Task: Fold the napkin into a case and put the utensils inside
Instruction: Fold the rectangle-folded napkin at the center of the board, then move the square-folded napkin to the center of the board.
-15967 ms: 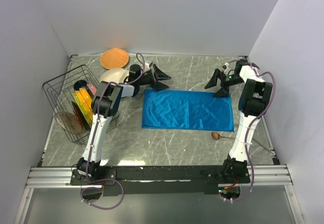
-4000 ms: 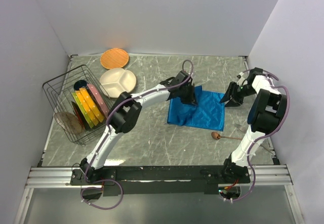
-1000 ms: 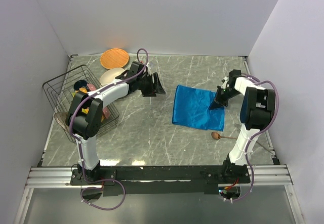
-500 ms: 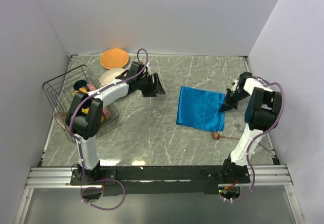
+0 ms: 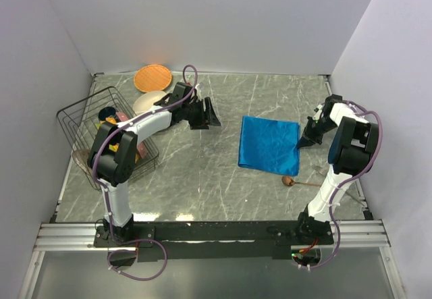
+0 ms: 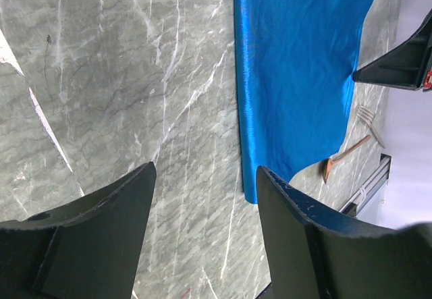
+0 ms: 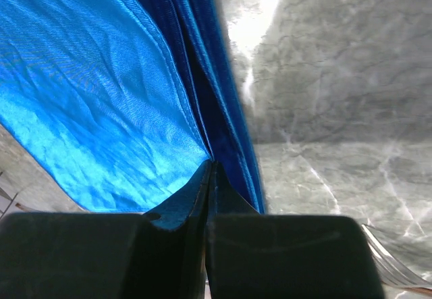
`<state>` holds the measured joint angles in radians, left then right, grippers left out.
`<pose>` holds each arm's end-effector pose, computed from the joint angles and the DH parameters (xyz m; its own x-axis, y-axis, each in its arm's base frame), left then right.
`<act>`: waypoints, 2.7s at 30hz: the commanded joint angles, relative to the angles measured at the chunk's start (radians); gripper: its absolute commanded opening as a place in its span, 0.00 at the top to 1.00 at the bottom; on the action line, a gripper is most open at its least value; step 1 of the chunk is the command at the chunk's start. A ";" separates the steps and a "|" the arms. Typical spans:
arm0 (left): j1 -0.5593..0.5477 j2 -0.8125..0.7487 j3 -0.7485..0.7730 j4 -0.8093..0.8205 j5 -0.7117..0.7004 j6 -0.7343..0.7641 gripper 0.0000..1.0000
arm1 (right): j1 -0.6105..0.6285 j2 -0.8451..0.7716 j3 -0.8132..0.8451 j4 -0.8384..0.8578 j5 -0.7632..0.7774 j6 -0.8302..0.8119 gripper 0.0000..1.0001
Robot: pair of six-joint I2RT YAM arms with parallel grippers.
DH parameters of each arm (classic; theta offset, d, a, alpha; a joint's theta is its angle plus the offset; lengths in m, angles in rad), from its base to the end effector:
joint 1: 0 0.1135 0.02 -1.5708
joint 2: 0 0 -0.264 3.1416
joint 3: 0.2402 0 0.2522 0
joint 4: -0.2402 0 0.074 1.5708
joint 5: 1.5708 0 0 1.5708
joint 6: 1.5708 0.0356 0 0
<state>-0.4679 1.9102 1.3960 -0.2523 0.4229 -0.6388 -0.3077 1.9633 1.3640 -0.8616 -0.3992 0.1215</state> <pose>0.3748 -0.2058 0.2204 -0.8995 -0.1546 -0.4086 0.1729 0.7329 -0.6580 0.3557 -0.0985 0.1626 -0.9114 0.4068 -0.0620 0.3515 0.8480 0.3968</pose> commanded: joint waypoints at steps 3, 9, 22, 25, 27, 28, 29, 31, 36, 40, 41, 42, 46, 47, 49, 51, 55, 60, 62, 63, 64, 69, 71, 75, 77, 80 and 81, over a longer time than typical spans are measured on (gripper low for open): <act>0.003 0.001 0.024 0.019 0.024 0.008 0.33 | -0.019 -0.050 0.032 -0.019 0.033 -0.020 1.00; 0.003 0.006 0.029 0.016 0.024 0.010 0.33 | -0.019 -0.046 0.014 -0.001 0.051 -0.020 1.00; 0.002 0.012 0.034 0.021 0.030 0.004 0.33 | -0.018 -0.027 0.032 -0.014 0.046 -0.013 0.90; 0.002 0.013 0.034 0.024 0.030 0.002 0.33 | -0.018 -0.037 0.049 -0.031 0.040 -0.019 0.77; 0.003 0.015 0.037 0.024 0.033 0.002 0.33 | -0.018 -0.049 0.063 -0.043 0.054 -0.026 0.67; 0.003 0.016 0.037 0.024 0.034 0.002 0.33 | -0.018 -0.052 0.066 -0.045 0.059 -0.029 0.60; 0.003 0.015 0.037 0.025 0.034 0.001 0.33 | -0.019 -0.055 0.070 -0.045 0.065 -0.039 0.57; 0.002 0.016 0.037 0.025 0.034 0.001 0.33 | -0.018 -0.060 0.075 -0.045 0.086 -0.039 0.56; 0.002 0.020 0.043 0.025 0.033 0.011 0.33 | -0.002 -0.037 0.092 -0.036 0.117 -0.043 0.45; 0.002 0.013 0.040 0.033 0.031 0.022 0.32 | 0.010 -0.006 0.103 -0.031 0.094 -0.037 0.50; 0.002 0.012 0.041 0.028 0.028 0.025 0.32 | 0.012 0.000 0.103 -0.027 0.085 -0.037 0.51; 0.002 0.012 0.043 0.027 0.027 0.030 0.32 | 0.018 0.012 0.104 -0.024 0.085 -0.036 0.52; 0.003 0.007 0.044 0.019 0.025 0.034 0.32 | 0.028 0.046 0.103 -0.024 0.101 -0.036 0.54; 0.002 0.004 0.043 0.019 0.025 0.034 0.32 | 0.030 0.051 0.103 -0.024 0.111 -0.039 0.55; 0.003 0.001 0.044 0.018 0.025 0.036 0.32 | 0.033 0.069 0.106 -0.030 0.134 -0.045 0.57; 0.003 0.000 0.046 0.016 0.024 0.037 0.32 | 0.035 0.082 0.107 -0.033 0.155 -0.051 0.58; 0.005 -0.007 0.041 0.016 0.024 0.045 0.32 | 0.045 0.085 0.096 -0.030 0.145 -0.065 0.69; 0.032 -0.019 0.020 0.039 0.059 0.039 0.30 | 0.096 0.108 0.107 -0.022 0.082 -0.068 0.96; 0.054 -0.030 0.000 0.070 0.073 0.048 0.28 | 0.117 0.124 0.121 -0.010 0.045 -0.068 1.00; 0.060 -0.046 -0.009 0.085 0.080 0.050 0.27 | 0.145 0.134 0.141 -0.008 0.033 -0.069 1.00; 0.077 -0.054 -0.029 0.100 0.103 0.050 0.27 | 0.157 0.141 0.151 -0.005 0.019 -0.065 1.00; 0.115 -0.088 -0.058 0.172 0.226 0.085 0.27 | 0.234 0.192 0.219 0.006 -0.059 -0.046 1.00; 0.120 -0.091 -0.086 0.215 0.329 0.074 0.27 | 0.263 0.207 0.228 0.012 -0.088 -0.037 1.00; 0.095 -0.053 -0.149 0.459 0.480 -0.044 0.30 | 0.286 0.220 0.221 0.022 -0.133 -0.013 1.00; 0.074 0.001 -0.144 0.510 0.522 -0.103 0.35 | 0.285 0.223 0.210 0.027 -0.139 -0.005 1.00; 0.029 0.082 -0.123 0.599 0.559 -0.178 0.40 | 0.283 0.213 0.196 0.039 -0.127 0.010 1.00; 0.011 0.102 -0.120 0.634 0.573 -0.205 0.41 | 0.283 0.213 0.198 0.039 -0.119 0.021 1.00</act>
<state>-0.4004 1.9274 1.2572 0.1749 0.8639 -0.7139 -0.0154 2.1628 1.5681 -0.8513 -0.5282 0.1104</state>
